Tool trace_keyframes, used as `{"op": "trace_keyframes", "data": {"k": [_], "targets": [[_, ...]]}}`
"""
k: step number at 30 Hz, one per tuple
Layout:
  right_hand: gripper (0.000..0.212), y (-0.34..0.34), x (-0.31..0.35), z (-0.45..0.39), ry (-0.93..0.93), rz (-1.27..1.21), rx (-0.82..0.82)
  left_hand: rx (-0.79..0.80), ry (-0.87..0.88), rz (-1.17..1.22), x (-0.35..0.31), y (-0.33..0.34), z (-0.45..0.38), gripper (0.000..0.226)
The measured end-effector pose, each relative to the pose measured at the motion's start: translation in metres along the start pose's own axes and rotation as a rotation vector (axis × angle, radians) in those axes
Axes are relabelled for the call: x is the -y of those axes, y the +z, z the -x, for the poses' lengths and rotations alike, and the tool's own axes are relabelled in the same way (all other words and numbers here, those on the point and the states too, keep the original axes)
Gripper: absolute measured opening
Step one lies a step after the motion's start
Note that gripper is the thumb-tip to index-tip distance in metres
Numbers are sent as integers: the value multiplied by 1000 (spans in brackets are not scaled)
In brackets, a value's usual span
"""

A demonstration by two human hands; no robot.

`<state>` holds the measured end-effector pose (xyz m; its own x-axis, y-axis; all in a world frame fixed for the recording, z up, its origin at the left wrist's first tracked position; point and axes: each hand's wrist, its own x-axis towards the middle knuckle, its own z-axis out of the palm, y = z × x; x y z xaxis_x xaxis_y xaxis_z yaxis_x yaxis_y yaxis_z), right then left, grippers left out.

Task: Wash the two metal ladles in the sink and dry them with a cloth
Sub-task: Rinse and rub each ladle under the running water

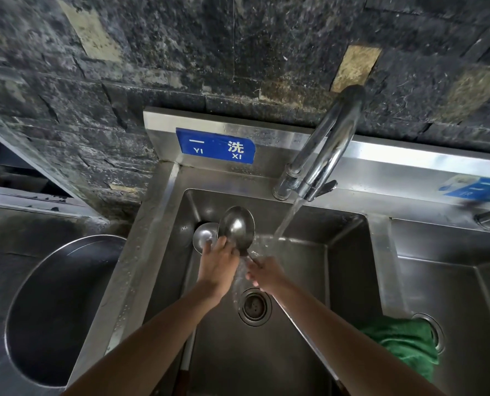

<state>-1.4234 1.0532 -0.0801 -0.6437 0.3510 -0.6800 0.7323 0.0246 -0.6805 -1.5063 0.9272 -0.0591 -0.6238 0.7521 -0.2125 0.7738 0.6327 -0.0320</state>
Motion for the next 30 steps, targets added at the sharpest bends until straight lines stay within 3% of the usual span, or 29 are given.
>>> {"op": "trace_keyframes", "data": {"k": [8,11,16,18,21,25,27,30], "targets": [[29,-11,3,-4,-91,73,-81,-95,-5,250,-3,-6,-5,43],[39,-16,-7,4,-95,127,-105,-102,39,337,-23,-8,0,39],[49,-26,-34,18,1,181,-186,-35,117,402,-66,-2,7,52],[46,-33,-46,26,49,212,-190,3,173,408,-81,8,10,54],[25,-41,-63,34,112,194,-233,69,205,512,-104,20,17,61],[26,-60,-76,31,174,142,-304,10,63,780,-141,30,37,42],[27,-67,-82,28,218,-40,-308,154,-57,900,-156,31,41,27],[29,-78,-89,22,231,-80,-360,623,-270,1249,-165,18,35,12]]}}
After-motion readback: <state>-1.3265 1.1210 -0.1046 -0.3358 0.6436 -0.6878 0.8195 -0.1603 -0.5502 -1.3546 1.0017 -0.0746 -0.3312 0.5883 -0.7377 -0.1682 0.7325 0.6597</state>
